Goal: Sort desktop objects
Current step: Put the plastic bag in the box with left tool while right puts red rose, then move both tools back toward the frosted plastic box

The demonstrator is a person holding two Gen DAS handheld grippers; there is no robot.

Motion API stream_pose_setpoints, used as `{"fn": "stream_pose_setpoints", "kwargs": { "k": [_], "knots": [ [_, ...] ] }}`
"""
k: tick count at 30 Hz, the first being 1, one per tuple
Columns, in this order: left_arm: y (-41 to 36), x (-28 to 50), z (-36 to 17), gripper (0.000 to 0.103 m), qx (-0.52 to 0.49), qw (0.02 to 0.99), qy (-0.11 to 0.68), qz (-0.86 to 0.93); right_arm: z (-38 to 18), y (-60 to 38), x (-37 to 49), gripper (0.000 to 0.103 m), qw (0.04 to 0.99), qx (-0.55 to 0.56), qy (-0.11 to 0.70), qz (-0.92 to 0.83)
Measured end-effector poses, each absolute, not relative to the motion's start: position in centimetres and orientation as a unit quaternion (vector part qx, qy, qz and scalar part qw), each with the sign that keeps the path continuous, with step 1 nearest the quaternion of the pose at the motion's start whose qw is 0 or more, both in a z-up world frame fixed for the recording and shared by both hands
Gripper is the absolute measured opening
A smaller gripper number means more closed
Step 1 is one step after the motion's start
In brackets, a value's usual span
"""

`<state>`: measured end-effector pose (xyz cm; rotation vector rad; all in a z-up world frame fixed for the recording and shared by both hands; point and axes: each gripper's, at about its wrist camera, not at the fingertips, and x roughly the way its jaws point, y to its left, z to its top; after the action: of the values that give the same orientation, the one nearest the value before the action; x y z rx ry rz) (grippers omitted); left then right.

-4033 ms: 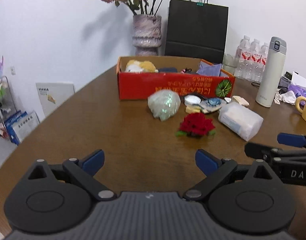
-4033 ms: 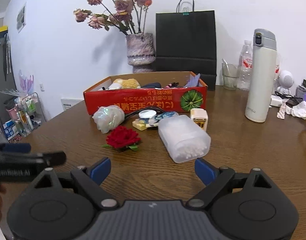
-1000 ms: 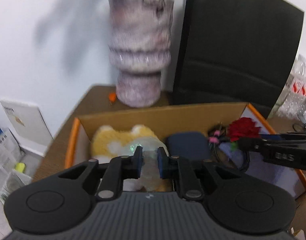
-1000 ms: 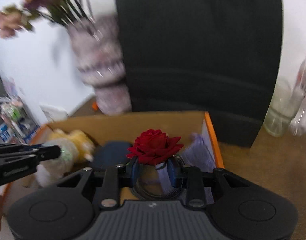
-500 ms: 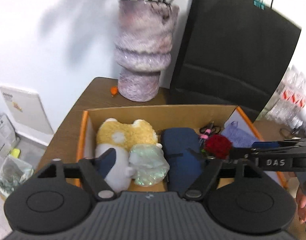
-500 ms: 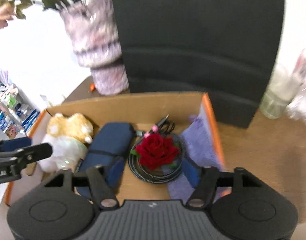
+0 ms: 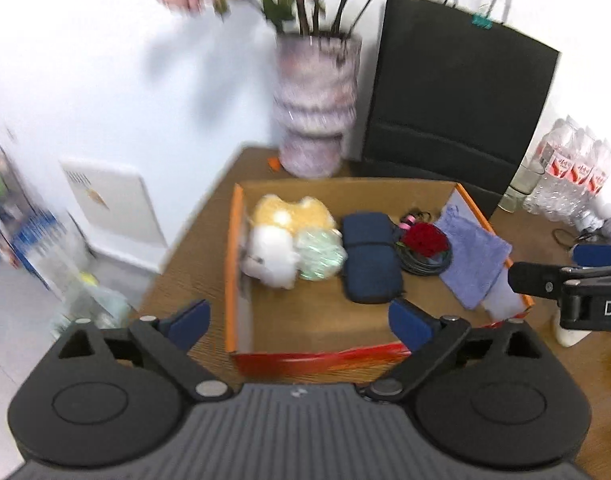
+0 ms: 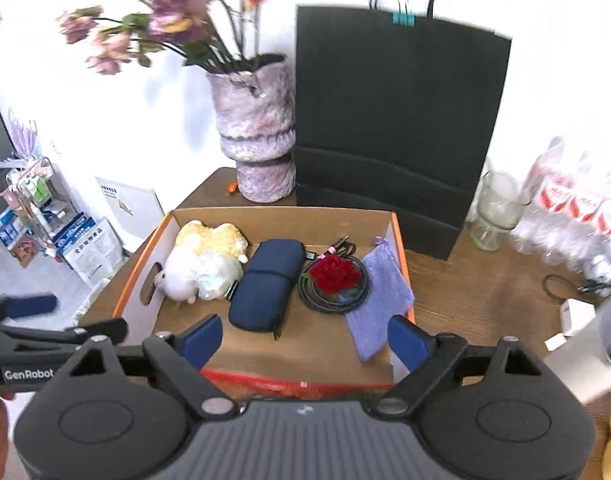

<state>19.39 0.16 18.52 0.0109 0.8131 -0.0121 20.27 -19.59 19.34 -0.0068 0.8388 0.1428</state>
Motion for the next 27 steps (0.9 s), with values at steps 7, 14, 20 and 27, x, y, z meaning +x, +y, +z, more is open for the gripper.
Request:
{"fn": "stream_pose_setpoints", "kwargs": {
  "k": [7, 14, 20, 27],
  "knots": [
    [0.5, 12.5, 18.0, 0.103, 0.006, 0.936, 0.352, -0.004, 17.5, -18.0, 12.8, 0.093, 0.935, -0.009, 0.347, 0.07],
    [0.9, 5.2, 14.6, 0.103, 0.024, 0.955, 0.297, -0.003, 12.4, -18.8, 4.8, 0.094, 0.952, 0.041, 0.291, 0.085],
    [1.3, -1.6, 10.7, 0.103, 0.018, 0.967, 0.256, -0.005, 8.1, -18.6, -1.9, 0.095, 0.963, 0.035, 0.258, 0.066],
    [1.9, -6.7, 6.8, 0.103, -0.014, 0.965, 0.263, -0.013, 4.5, -17.6, -7.7, 0.094, 0.968, 0.005, 0.245, 0.062]
  ]
}}
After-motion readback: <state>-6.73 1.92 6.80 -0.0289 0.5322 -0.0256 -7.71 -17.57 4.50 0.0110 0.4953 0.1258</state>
